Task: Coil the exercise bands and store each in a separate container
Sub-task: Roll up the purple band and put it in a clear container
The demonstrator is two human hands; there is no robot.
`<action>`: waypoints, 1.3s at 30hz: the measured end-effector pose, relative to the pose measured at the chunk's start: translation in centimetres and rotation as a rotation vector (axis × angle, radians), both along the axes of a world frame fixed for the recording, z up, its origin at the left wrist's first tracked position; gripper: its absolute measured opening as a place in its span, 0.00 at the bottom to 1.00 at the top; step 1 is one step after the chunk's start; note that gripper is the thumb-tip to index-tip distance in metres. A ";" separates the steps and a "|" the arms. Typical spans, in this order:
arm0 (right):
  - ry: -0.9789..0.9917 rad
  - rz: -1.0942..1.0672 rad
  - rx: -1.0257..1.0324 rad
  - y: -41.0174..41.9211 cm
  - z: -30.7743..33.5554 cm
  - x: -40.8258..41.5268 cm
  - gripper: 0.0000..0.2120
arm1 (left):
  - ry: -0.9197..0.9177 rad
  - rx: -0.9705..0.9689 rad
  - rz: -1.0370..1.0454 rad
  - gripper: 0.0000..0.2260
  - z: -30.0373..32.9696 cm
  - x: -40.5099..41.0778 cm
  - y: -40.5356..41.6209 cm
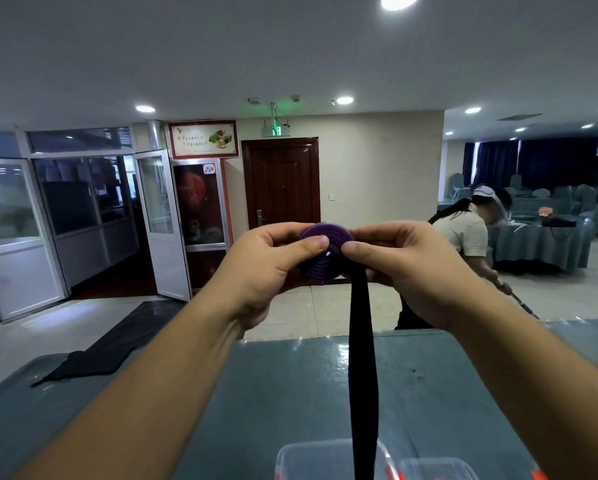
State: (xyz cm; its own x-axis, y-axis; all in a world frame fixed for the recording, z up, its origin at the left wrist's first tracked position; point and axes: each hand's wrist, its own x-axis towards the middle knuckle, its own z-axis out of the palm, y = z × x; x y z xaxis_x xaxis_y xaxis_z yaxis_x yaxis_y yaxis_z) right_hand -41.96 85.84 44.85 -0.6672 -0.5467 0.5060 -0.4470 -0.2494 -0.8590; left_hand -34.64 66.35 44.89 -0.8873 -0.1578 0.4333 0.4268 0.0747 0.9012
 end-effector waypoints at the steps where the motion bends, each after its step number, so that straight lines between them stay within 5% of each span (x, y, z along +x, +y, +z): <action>1: -0.006 0.003 -0.004 0.1 0.0 -0.1 0.07 | -0.006 0.013 0.001 0.15 -0.3 -0.1 0.1; 7: 0.100 -0.037 0.157 0.5 0.4 -0.1 0.08 | -0.058 -0.375 0.059 0.11 0.9 0.5 -0.8; 12: -0.001 -0.024 -0.001 0.1 -0.4 -0.2 0.08 | -0.004 0.018 -0.001 0.14 0.4 0.3 0.1; 19: 0.031 0.003 0.112 0.1 -0.5 0.1 0.08 | -0.110 -0.193 -0.031 0.14 0.4 0.6 -1.0; 23: -0.064 -0.004 -0.089 -0.5 -0.4 0.2 0.06 | -0.003 0.056 0.012 0.18 -0.2 0.0 0.0; 27: -0.044 -0.032 -0.042 -0.3 -0.6 0.1 0.06 | -0.029 0.177 -0.005 0.20 -0.7 -0.1 0.6; 32: 0.070 -0.071 0.129 0.5 -0.5 -0.2 0.07 | -0.092 0.140 -0.052 0.17 -1.3 -0.1 0.5; 39: 0.132 -0.065 0.263 0.5 -0.7 -0.2 0.07 | -0.092 -0.197 0.021 0.12 -0.5 0.0 0.4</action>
State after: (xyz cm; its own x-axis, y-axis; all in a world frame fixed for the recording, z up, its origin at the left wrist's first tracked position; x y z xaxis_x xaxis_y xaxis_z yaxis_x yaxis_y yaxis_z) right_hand -42.21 86.35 44.17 -0.6430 -0.6287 0.4373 -0.5666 0.0064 -0.8240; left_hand -34.66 66.79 44.39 -0.9221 -0.0970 0.3747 0.3397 0.2611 0.9036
